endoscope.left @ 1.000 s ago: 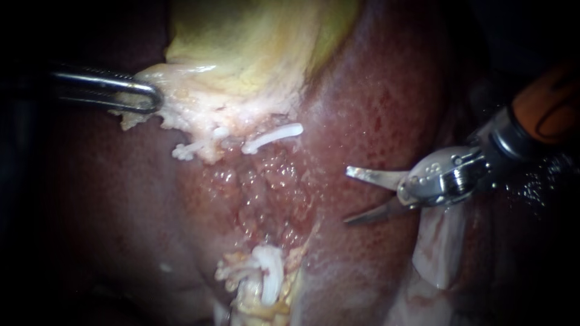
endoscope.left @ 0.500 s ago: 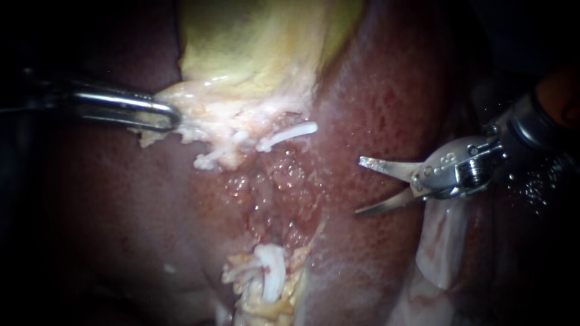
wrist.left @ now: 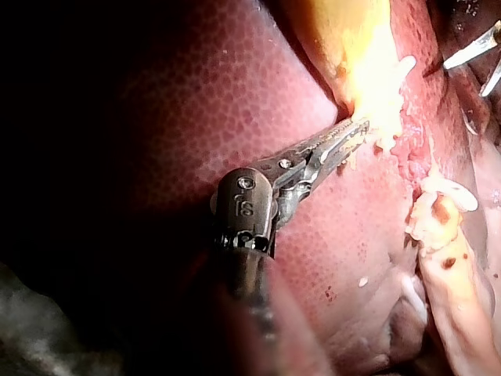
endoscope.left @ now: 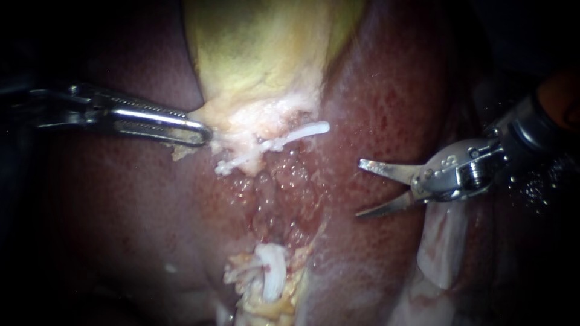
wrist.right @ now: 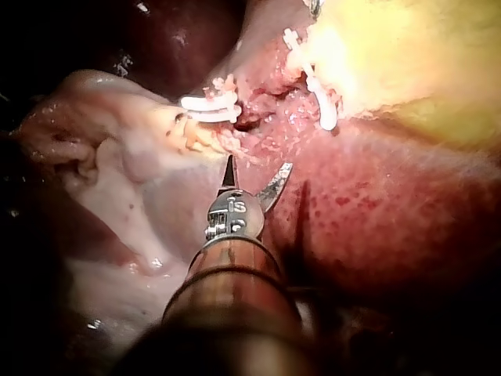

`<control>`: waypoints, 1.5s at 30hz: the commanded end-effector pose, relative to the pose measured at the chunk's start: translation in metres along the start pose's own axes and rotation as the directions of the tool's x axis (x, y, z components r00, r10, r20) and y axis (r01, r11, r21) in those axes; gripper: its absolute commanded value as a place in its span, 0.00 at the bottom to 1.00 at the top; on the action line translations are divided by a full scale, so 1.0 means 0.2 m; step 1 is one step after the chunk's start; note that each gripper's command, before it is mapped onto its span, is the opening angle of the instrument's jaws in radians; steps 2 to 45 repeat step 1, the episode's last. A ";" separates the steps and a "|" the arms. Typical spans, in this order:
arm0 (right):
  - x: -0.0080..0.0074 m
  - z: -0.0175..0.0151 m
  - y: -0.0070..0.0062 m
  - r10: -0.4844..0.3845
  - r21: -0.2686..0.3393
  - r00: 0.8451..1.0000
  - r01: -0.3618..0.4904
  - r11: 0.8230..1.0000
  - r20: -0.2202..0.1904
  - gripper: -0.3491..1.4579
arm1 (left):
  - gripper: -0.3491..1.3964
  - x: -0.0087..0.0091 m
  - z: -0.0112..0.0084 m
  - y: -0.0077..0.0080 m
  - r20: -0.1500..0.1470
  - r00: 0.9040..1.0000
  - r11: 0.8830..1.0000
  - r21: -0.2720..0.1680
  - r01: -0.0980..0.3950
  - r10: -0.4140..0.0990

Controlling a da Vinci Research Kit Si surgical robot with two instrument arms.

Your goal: Go back from the cut right tube

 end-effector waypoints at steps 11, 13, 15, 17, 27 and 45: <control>0.000 0.000 0.000 0.000 0.000 1.000 0.000 1.000 0.000 0.99 | 0.00 0.000 0.000 0.000 0.000 1.000 1.000 0.000 0.000 0.000; 0.000 0.000 0.000 0.000 0.000 1.000 0.000 1.000 0.000 0.99 | 0.00 0.000 0.000 0.000 0.000 1.000 1.000 0.000 0.000 0.000; 0.000 0.000 0.000 0.000 0.000 1.000 0.000 1.000 0.000 0.99 | 0.00 0.000 0.000 0.000 0.000 1.000 1.000 0.000 0.000 0.000; 0.000 0.000 0.000 0.000 0.000 1.000 0.000 1.000 0.000 0.99 | 0.00 0.000 0.000 0.000 0.000 1.000 1.000 0.000 0.000 0.000; 0.000 0.000 0.000 0.000 0.000 1.000 0.000 1.000 0.000 0.99 | 0.00 0.000 0.000 0.000 0.000 1.000 1.000 0.000 0.000 0.000; 0.000 0.000 0.000 0.000 0.000 1.000 0.000 1.000 0.000 0.99 | 0.00 0.000 0.000 0.000 0.000 1.000 1.000 0.000 0.000 0.000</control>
